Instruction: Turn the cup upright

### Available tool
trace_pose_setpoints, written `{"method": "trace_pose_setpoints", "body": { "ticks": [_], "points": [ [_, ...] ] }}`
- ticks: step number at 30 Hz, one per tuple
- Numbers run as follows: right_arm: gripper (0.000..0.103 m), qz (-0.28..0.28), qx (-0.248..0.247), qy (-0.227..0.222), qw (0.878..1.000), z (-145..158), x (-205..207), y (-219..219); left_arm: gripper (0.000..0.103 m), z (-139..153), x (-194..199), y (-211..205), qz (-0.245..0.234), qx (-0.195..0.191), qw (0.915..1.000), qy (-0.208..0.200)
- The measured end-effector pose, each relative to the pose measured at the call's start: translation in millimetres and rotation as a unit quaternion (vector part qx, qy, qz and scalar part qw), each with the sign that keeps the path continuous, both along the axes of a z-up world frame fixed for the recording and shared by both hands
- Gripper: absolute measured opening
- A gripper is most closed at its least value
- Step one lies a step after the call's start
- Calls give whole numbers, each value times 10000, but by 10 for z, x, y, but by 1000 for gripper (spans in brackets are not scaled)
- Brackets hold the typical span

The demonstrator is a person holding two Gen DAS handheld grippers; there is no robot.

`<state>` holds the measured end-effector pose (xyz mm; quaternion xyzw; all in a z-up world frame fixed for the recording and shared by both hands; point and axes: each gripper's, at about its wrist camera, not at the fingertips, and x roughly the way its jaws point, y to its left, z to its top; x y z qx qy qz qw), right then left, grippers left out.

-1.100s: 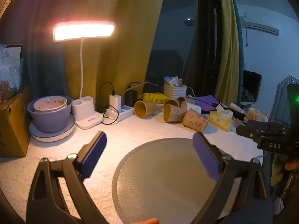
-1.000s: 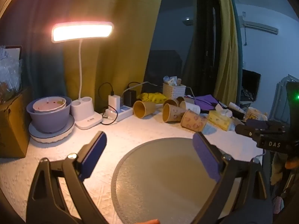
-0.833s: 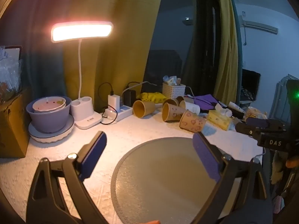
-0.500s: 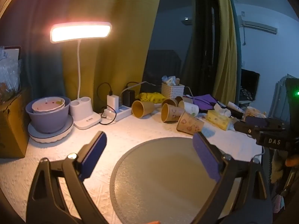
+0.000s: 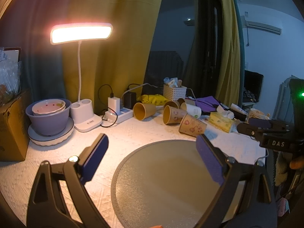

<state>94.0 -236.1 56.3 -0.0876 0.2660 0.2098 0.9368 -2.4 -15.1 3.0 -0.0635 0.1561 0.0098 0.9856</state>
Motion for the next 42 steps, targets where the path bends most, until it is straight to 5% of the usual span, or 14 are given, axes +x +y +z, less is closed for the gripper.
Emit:
{"method": "trace_pose_setpoints", "body": {
  "ticks": [42],
  "points": [
    [69, 43, -14, -39, 10000, 57, -23, 54, 94, 6, -3, -1, -5, 4, 10000, -13]
  ]
}}
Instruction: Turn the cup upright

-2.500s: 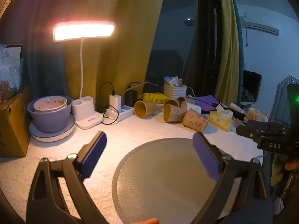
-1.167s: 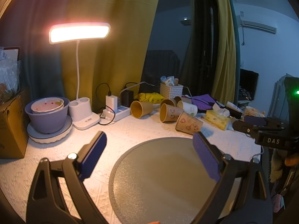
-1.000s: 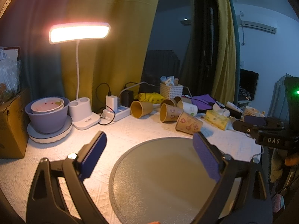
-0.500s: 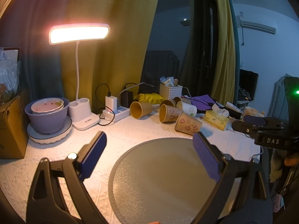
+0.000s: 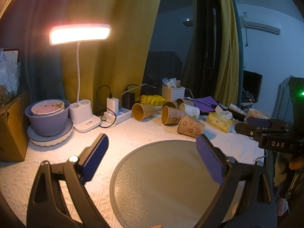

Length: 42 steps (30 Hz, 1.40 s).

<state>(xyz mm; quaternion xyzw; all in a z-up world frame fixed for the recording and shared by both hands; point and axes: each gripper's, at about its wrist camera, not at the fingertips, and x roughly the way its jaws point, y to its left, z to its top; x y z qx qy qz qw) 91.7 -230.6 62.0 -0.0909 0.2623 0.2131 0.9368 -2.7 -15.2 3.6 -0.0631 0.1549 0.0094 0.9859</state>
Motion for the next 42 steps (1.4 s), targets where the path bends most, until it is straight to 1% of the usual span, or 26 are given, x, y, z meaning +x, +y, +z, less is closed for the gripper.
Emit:
{"method": "trace_pose_setpoints", "body": {
  "ticks": [7, 13, 18, 22, 26, 29, 32, 37, 42],
  "points": [
    [69, -2, 5, -4, 10000, -8, 1, -5, 94, 0, 0, -2, -4, 6, 10000, 10],
    [69, 7, 12, 1, 10000, -13, 1, -8, 94, 30, 18, -83, -16, 23, 10000, 43],
    [69, 122, 84, 78, 9999, -2, 56, 51, 94, 9, 64, -105, -10, 72, 9999, 135],
    [69, 212, 150, 231, 9994, -63, 212, 27, 94, -82, 160, -64, -20, 111, 9995, 298],
    [69, 304, 133, 376, 9987, -115, 419, 40, 94, -176, 415, -42, -34, 57, 9972, 740],
    [69, 358, 194, 428, 9983, -126, 623, 43, 94, -179, 641, -87, -51, 360, 9938, 1048],
    [69, 427, 204, 468, 9978, -115, 845, 74, 94, -128, 900, -120, -125, 677, 9895, 1269],
    [69, 505, 154, 458, 9976, -74, 1203, 118, 94, -63, 1288, -104, -180, 992, 9834, 1508],
    [69, 485, 110, 571, 9971, -48, 1588, 98, 94, -37, 1776, -115, -371, 1267, 9750, 1787]
  ]
}}
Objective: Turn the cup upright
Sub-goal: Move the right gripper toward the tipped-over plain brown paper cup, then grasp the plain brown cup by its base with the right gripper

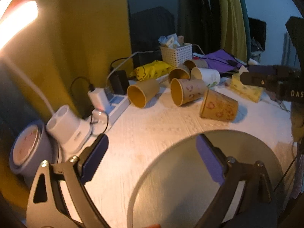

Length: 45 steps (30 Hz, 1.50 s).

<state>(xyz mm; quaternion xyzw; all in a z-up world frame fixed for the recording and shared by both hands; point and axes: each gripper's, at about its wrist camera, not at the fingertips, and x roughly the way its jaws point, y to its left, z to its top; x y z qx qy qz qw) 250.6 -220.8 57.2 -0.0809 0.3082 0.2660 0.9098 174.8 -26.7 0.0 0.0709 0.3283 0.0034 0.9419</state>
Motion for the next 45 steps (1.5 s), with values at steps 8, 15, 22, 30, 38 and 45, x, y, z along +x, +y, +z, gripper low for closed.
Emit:
{"method": "trace_pose_setpoints", "body": {
  "ticks": [8, 15, 22, 30, 38, 45],
  "points": [
    [69, -152, -111, 169, 9997, -104, 562, -36, 94, -54, 859, 56, -213, 230, 9989, 342],
    [69, -469, -25, 550, 9974, -273, 975, -124, 94, -177, 1498, 113, -319, 418, 9976, 440],
    [69, -497, -91, 654, 9966, -379, 1171, -81, 94, -320, 1913, 81, -400, 879, 9941, 493],
    [69, -687, -170, 848, 9939, -576, 1370, -55, 94, -567, 2252, 106, -590, 1046, 9897, 777],
    [69, -731, -188, 838, 9936, -576, 1371, -76, 79, -688, 2371, 97, -650, 1159, 9869, 910],
    [69, -674, -171, 759, 9947, -455, 1241, -66, 77, -553, 2122, 122, -703, 815, 9905, 854]
  ]
}}
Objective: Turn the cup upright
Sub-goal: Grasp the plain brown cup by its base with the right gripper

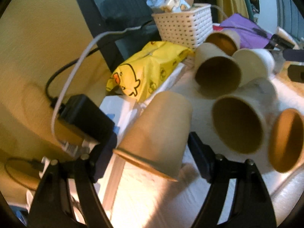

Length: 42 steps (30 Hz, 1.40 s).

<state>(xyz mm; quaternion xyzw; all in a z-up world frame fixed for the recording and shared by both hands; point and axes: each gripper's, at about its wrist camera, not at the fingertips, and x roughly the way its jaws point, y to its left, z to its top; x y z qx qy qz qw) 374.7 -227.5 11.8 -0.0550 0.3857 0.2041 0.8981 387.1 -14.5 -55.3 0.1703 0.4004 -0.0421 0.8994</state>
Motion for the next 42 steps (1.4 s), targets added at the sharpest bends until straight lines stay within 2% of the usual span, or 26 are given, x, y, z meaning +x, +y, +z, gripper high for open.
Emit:
{"method": "trace_pose_setpoints", "body": {
  "ticks": [4, 8, 15, 19, 25, 34, 42],
  "points": [
    [69, 75, 26, -80, 9999, 116, -153, 25, 77, 155, -301, 11, -3, -132, 9998, -128],
    [69, 190, 8, -157, 9997, 215, -370, 79, 77, 371, -736, 4, -26, -501, 9985, -218],
    [69, 446, -79, -148, 9989, 285, -874, 139, 77, 546, -1436, -130, -223, -1014, 9941, -312],
    [69, 739, -139, 40, 9972, 211, -1239, 151, 77, 527, -1830, -227, -343, -1286, 9909, -202],
    [69, 831, -218, 334, 9957, 41, -1743, 63, 77, 334, -2374, -459, -577, -1661, 9844, 31],
    [69, 582, -225, 388, 9973, -65, -2332, -185, 77, 112, -2885, -702, -1001, -1833, 9777, 200],
    [69, 619, -214, 495, 9966, -247, -2418, -187, 78, -25, -3062, -865, -1419, -1504, 9781, 226]
  ]
}}
